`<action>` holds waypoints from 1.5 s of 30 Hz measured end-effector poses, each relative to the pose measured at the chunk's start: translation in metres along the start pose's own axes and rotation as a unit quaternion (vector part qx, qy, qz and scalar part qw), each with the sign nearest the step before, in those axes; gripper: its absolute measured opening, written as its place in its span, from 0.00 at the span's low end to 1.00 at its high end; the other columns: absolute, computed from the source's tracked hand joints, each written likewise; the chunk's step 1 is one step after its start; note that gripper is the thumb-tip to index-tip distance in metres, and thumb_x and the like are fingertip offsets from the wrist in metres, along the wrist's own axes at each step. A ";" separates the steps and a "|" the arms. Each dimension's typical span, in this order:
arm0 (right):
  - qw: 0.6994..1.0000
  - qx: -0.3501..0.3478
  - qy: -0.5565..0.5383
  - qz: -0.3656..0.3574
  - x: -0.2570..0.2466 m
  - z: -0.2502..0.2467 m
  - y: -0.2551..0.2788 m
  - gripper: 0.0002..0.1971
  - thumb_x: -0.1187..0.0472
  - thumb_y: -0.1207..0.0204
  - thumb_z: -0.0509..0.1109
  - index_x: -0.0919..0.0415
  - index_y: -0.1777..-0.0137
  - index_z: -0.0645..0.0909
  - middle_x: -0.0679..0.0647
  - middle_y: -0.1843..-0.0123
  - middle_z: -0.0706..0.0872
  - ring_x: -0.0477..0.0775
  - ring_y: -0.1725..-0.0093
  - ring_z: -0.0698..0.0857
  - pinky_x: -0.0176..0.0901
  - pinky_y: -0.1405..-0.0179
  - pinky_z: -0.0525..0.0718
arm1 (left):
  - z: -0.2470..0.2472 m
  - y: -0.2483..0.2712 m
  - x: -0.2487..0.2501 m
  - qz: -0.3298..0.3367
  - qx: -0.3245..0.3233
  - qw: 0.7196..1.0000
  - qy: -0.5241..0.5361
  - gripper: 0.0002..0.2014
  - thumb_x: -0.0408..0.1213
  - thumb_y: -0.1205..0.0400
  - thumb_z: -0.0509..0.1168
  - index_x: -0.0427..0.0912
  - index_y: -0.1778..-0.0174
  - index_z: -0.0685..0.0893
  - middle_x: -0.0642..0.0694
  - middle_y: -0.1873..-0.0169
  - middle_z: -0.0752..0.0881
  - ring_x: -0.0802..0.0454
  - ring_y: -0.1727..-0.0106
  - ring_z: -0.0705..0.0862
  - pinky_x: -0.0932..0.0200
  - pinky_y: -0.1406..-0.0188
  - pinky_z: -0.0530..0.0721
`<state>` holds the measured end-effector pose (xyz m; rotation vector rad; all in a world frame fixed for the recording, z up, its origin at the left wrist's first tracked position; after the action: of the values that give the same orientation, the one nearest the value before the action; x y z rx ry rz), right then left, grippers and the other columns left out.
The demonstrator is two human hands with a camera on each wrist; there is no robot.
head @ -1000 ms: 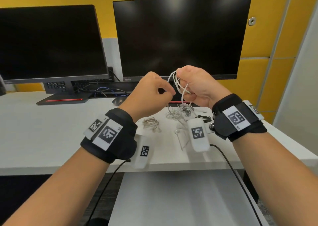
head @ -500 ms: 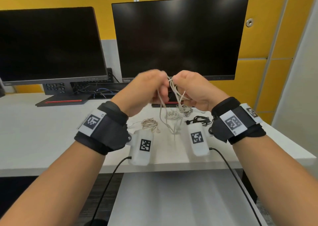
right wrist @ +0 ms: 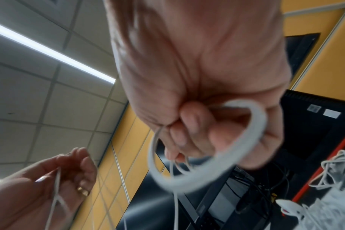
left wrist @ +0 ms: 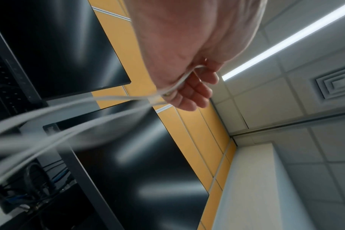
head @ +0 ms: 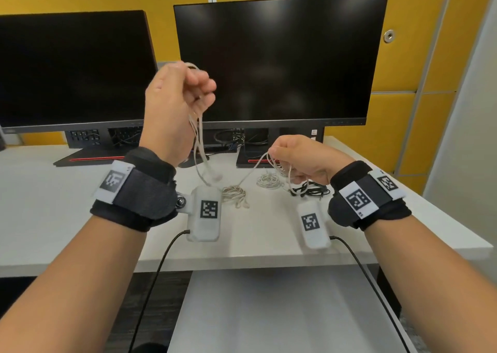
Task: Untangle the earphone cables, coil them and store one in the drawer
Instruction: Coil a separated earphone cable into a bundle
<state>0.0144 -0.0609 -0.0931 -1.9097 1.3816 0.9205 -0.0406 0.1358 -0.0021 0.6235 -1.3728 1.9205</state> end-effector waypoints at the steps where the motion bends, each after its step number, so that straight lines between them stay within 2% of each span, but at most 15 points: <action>1: 1.000 -0.004 -0.004 -0.003 -0.001 0.000 0.000 0.09 0.57 0.12 0.59 0.56 0.50 0.79 0.54 0.68 0.76 0.49 0.74 0.68 0.39 0.77 0.74 | 0.004 0.001 -0.005 -0.035 -0.011 0.999 -0.013 0.15 0.29 0.16 0.52 0.43 0.69 0.74 0.48 0.70 0.82 0.53 0.67 0.83 0.58 0.61 0.85; 3: 1.000 -0.009 -0.016 -0.012 -0.004 0.001 -0.001 0.10 0.58 0.12 0.59 0.57 0.51 0.80 0.53 0.70 0.81 0.49 0.76 0.71 0.39 0.77 0.78 | 0.014 0.005 -0.017 -0.094 -0.059 0.990 -0.090 0.15 0.27 0.22 0.53 0.42 0.74 0.73 0.46 0.77 0.76 0.53 0.77 0.74 0.61 0.76 0.74; 7: 0.999 0.001 -0.019 -0.026 -0.013 -0.004 -0.001 0.09 0.58 0.12 0.59 0.56 0.49 0.80 0.53 0.61 0.91 0.52 0.70 0.80 0.45 0.69 0.82 | 0.027 0.020 -0.044 -0.174 -0.150 0.942 -0.245 0.15 0.24 0.20 0.51 0.37 0.74 0.69 0.43 0.76 0.70 0.53 0.79 0.65 0.68 0.84 0.66; 11: 0.998 0.025 -0.014 -0.049 -0.023 -0.012 0.000 0.08 0.58 0.13 0.60 0.57 0.47 0.80 0.54 0.54 0.90 0.49 0.66 0.83 0.43 0.62 0.81 | 0.028 0.025 -0.057 -0.129 -0.187 0.853 -0.470 0.17 0.41 0.15 0.60 0.38 0.69 0.77 0.49 0.77 0.74 0.55 0.76 0.70 0.62 0.74 0.71; 13: 0.996 0.040 -0.050 -0.067 -0.027 -0.014 0.000 0.07 0.58 0.13 0.61 0.58 0.46 0.80 0.56 0.51 0.90 0.47 0.67 0.82 0.43 0.61 0.82 | 0.032 0.029 -0.067 -0.103 -0.207 0.818 -0.527 0.18 0.56 0.18 0.63 0.42 0.57 0.79 0.51 0.67 0.79 0.55 0.68 0.75 0.59 0.67 0.74; 15: 0.992 0.045 -0.089 -0.082 -0.031 -0.011 0.000 0.07 0.58 0.13 0.61 0.57 0.46 0.79 0.57 0.49 0.91 0.46 0.67 0.81 0.43 0.59 0.83 | 0.038 0.033 -0.081 -0.110 -0.233 0.800 -0.542 0.24 0.59 0.21 0.66 0.45 0.38 0.76 0.52 0.49 0.81 0.54 0.52 0.81 0.58 0.56 0.78; 17: 0.987 0.040 -0.125 -0.093 -0.033 -0.007 0.001 0.07 0.57 0.12 0.61 0.56 0.47 0.79 0.55 0.49 0.91 0.44 0.67 0.82 0.47 0.53 0.86 | 0.042 0.036 -0.093 -0.153 -0.247 0.824 -0.487 0.30 0.53 0.19 0.67 0.47 0.24 0.66 0.51 0.36 0.81 0.51 0.42 0.83 0.53 0.45 0.83; 22: 0.978 0.066 -0.170 -0.101 -0.032 -0.017 0.002 0.08 0.56 0.12 0.60 0.56 0.44 0.80 0.48 0.52 0.92 0.45 0.65 0.85 0.53 0.45 0.83 | 0.044 0.038 -0.089 -0.156 -0.239 0.872 -0.398 0.09 0.39 0.11 0.56 0.43 0.39 0.78 0.48 0.68 0.85 0.55 0.65 0.86 0.56 0.53 0.86; 27: 0.971 0.119 -0.195 -0.062 -0.018 -0.040 0.001 0.07 0.56 0.12 0.59 0.54 0.44 0.78 0.45 0.49 0.92 0.46 0.61 0.87 0.53 0.42 0.84 | 0.029 0.027 -0.066 -0.110 -0.204 0.909 -0.346 0.13 0.34 0.12 0.54 0.45 0.52 0.84 0.52 0.76 0.76 0.58 0.74 0.73 0.59 0.63 0.77; 30: 0.962 0.113 -0.240 -0.060 -0.017 -0.040 -0.001 0.06 0.57 0.12 0.61 0.55 0.41 0.77 0.47 0.46 0.90 0.45 0.66 0.82 0.50 0.44 0.86 | 0.032 0.022 -0.072 -0.159 -0.209 0.895 -0.361 0.13 0.30 0.14 0.56 0.38 0.39 0.83 0.50 0.62 0.84 0.58 0.62 0.81 0.72 0.64 0.79; 33: 0.956 0.085 -0.270 -0.080 -0.028 -0.030 -0.003 0.02 0.61 0.16 0.68 0.57 0.46 0.79 0.50 0.54 0.84 0.45 0.70 0.75 0.42 0.55 0.83 | 0.042 0.023 -0.085 -0.194 -0.209 0.884 -0.370 0.21 0.38 0.14 0.59 0.47 0.24 0.69 0.49 0.40 0.78 0.53 0.38 0.78 0.63 0.51 0.74; 36: 0.965 0.061 -0.231 -0.112 -0.041 -0.021 -0.001 0.05 0.62 0.14 0.64 0.59 0.42 0.78 0.54 0.52 0.83 0.43 0.72 0.74 0.38 0.63 0.82 | 0.055 0.028 -0.093 -0.188 -0.227 0.905 -0.308 0.25 0.40 0.16 0.63 0.52 0.23 0.65 0.50 0.41 0.80 0.53 0.36 0.78 0.61 0.50 0.73; 39: 0.968 0.045 -0.207 -0.137 -0.046 -0.020 0.004 0.08 0.63 0.11 0.57 0.63 0.41 0.77 0.47 0.62 0.88 0.44 0.72 0.72 0.39 0.63 0.79 | 0.059 0.031 -0.096 -0.215 -0.221 0.927 -0.216 0.17 0.37 0.13 0.60 0.46 0.27 0.69 0.45 0.55 0.83 0.55 0.54 0.85 0.62 0.54 0.81; 41: 0.973 0.034 -0.180 -0.143 -0.044 -0.023 0.007 0.11 0.64 0.11 0.54 0.66 0.48 0.77 0.44 0.72 0.83 0.45 0.73 0.69 0.37 0.66 0.74 | 0.049 0.022 -0.088 -0.193 -0.169 0.942 -0.217 0.11 0.37 0.12 0.57 0.39 0.36 0.76 0.47 0.64 0.76 0.58 0.68 0.77 0.64 0.65 0.80; 45: 0.987 -0.063 -0.097 -0.114 -0.035 -0.003 0.013 0.16 0.62 0.12 0.55 0.64 0.62 0.75 0.53 0.73 0.71 0.48 0.72 0.67 0.39 0.66 0.71 | 0.030 0.001 -0.071 -0.105 -0.103 0.948 -0.283 0.09 0.35 0.13 0.56 0.45 0.56 0.79 0.50 0.69 0.72 0.56 0.70 0.70 0.63 0.72 0.73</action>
<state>-0.0055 -0.0484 -0.0636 -1.9633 0.9893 1.0683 0.0042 0.0889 -0.0433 1.2247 -1.7404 1.4564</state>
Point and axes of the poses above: each hand's wrist, its own y-axis away from the middle knuckle, its own z-axis out of the palm, x = y × z, the point moved 8 cm from there along -y, towards the middle knuckle
